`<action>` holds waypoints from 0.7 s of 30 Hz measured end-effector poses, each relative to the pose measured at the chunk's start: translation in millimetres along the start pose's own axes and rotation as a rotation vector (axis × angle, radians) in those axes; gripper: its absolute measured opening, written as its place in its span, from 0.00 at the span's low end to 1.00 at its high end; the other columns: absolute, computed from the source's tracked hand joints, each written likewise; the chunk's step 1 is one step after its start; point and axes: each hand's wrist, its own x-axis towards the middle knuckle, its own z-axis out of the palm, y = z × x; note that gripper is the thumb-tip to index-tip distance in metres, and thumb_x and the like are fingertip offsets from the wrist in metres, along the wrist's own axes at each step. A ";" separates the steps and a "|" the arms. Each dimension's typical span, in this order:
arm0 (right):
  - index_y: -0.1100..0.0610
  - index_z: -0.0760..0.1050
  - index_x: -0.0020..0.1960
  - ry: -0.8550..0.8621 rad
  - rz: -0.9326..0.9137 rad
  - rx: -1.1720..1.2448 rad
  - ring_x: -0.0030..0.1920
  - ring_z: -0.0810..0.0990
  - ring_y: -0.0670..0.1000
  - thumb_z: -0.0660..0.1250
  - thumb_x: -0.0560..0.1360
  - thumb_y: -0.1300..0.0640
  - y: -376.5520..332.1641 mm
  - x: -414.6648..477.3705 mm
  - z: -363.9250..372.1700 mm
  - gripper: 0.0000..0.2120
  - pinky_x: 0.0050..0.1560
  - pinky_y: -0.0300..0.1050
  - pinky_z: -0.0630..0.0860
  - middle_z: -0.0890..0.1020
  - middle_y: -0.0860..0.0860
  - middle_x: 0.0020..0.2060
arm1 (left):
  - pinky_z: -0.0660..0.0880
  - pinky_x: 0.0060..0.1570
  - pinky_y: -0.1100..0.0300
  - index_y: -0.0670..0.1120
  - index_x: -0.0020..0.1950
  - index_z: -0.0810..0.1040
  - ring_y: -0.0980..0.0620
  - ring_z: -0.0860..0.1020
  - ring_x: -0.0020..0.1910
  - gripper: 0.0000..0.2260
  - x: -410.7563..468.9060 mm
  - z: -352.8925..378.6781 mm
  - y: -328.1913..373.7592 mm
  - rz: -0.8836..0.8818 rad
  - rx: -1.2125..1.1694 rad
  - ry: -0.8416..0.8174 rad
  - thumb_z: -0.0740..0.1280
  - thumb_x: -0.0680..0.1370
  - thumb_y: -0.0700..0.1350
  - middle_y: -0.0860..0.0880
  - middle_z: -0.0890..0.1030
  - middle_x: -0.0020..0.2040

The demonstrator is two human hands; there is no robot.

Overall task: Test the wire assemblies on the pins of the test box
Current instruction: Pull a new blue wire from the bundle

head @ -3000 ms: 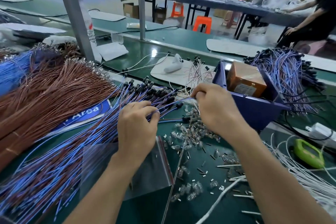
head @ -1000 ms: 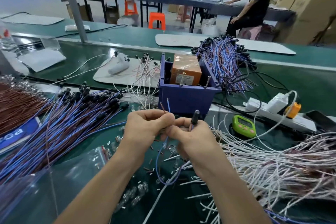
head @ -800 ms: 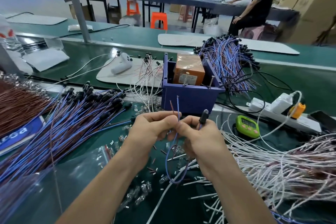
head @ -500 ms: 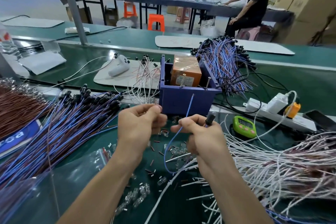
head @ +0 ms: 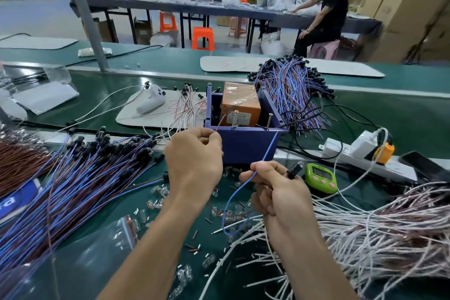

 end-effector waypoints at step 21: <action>0.61 0.78 0.42 0.026 -0.010 -0.005 0.18 0.58 0.45 0.68 0.80 0.63 -1.1 5.2 -3.6 0.08 0.23 0.40 0.59 0.85 0.63 0.37 | 0.73 0.28 0.63 0.53 0.31 0.80 0.55 0.78 0.26 0.11 -9.0 11.5 -11.9 0.106 -0.033 0.048 0.71 0.74 0.46 0.58 0.80 0.27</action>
